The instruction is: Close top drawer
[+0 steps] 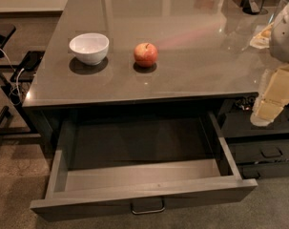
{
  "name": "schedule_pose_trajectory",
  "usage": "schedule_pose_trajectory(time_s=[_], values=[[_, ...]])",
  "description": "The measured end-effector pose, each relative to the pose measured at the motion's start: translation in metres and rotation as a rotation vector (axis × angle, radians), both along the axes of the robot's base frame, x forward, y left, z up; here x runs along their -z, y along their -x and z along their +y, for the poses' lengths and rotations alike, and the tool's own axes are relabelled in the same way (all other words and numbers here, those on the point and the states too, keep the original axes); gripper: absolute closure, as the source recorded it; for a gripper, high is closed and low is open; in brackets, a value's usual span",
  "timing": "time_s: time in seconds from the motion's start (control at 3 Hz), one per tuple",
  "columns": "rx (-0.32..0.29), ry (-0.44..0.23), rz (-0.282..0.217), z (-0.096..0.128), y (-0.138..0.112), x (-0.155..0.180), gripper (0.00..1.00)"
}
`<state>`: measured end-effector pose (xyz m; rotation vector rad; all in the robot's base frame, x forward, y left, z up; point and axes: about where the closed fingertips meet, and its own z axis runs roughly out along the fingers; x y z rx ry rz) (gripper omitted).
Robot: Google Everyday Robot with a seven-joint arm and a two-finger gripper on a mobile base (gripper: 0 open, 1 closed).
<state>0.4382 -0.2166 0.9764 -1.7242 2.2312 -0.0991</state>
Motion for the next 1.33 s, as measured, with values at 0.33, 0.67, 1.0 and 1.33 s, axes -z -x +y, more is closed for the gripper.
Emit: schedule_pose_trajectory(time_s=[0.33,0.67,1.0,1.33], values=[[0.000,0.000,0.000,0.000,0.000,0.000,0.00],[-0.011,-0.022,-0.009,0.000,0.003,0.000,0.00],[-0.022,-0.066,0.005,-0.003,0.020,0.016,0.17],[-0.057,-0.118,0.016,-0.002,0.052,0.041,0.40]])
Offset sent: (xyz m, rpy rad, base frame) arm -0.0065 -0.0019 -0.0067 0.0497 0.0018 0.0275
